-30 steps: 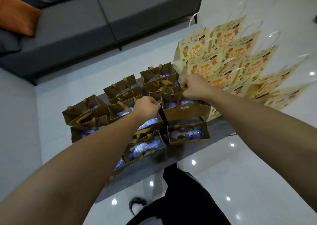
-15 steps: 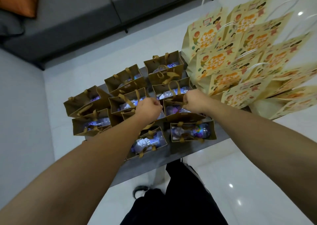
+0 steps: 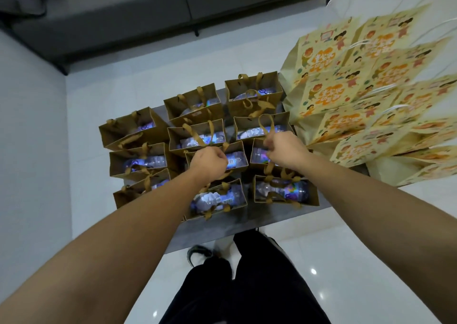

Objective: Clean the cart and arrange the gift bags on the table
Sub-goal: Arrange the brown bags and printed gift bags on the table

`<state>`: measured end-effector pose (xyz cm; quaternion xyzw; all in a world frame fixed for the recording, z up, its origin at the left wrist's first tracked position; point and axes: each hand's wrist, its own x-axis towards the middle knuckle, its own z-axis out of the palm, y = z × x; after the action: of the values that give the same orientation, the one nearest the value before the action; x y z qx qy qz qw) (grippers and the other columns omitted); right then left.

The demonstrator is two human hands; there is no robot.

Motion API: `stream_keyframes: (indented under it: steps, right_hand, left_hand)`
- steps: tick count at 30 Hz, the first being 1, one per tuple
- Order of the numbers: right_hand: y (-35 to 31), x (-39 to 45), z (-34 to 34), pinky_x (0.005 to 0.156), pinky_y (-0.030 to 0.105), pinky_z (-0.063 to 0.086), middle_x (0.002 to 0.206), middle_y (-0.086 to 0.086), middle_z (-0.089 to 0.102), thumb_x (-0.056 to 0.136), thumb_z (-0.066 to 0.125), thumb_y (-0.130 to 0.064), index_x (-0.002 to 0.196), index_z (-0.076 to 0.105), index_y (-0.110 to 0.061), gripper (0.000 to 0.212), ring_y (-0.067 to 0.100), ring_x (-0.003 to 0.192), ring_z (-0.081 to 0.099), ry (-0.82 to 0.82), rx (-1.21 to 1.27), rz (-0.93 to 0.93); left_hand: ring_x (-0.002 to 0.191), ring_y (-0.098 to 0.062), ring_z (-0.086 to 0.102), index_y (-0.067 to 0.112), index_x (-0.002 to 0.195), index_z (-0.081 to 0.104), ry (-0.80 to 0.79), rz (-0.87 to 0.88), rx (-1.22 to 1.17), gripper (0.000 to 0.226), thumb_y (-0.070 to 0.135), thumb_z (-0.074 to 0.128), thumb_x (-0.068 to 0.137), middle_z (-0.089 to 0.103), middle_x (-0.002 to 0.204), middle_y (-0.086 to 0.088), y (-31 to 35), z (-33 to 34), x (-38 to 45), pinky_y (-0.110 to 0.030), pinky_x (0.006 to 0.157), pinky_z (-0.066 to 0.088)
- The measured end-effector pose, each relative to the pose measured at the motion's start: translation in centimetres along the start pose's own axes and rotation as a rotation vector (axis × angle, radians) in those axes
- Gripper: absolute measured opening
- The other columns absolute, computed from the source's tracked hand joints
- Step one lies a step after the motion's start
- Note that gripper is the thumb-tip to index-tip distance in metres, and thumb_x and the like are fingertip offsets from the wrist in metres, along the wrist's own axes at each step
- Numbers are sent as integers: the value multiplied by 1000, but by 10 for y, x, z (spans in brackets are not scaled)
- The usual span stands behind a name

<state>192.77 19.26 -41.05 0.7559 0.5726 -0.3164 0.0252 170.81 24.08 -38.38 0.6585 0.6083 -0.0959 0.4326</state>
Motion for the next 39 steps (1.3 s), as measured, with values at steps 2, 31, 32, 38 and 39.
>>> stream_keyframes:
  steps: [2, 31, 32, 38, 39]
  right_hand:
    - [-12, -2, 17, 90, 37, 55, 116, 2, 69, 90, 65, -19, 118, 70, -25, 29, 25, 110, 63, -24, 20, -15]
    - [-117, 143, 14, 88, 39, 52, 118, 10, 66, 92, 64, -11, 129, 63, -21, 38, 29, 113, 57, 42, -153, -261]
    - [-118, 157, 14, 86, 39, 53, 117, 11, 65, 90, 64, -8, 127, 63, -21, 40, 31, 111, 57, 41, -175, -280]
    - [-121, 217, 25, 93, 38, 48, 131, 10, 60, 77, 71, 1, 122, 62, -16, 49, 30, 117, 52, 74, -339, -451]
    - [-120, 224, 31, 100, 41, 46, 146, 11, 50, 75, 73, 2, 133, 56, -15, 63, 31, 126, 48, 49, -400, -506]
  left_hand:
    - [100, -20, 61, 22, 105, 67, -11, -17, -24, 14, 19, 55, 99, 63, 109, -3, -20, -2, -5, -39, 90, 56]
    - [102, -18, 60, 24, 112, 65, 185, -136, -196, 14, 23, 56, 102, 64, 109, -1, -86, -57, 43, -34, 89, 52]
    - [101, -18, 60, 24, 114, 65, 187, -139, -190, 15, 24, 56, 102, 63, 110, -1, -83, -60, 53, -32, 85, 51]
    - [98, -10, 57, 27, 120, 64, 208, -210, -245, 21, 26, 57, 101, 62, 114, 2, -82, -64, 108, -19, 64, 41]
    - [98, -10, 57, 26, 121, 64, 220, -208, -251, 22, 26, 57, 101, 63, 115, 2, -82, -63, 113, -19, 66, 42]
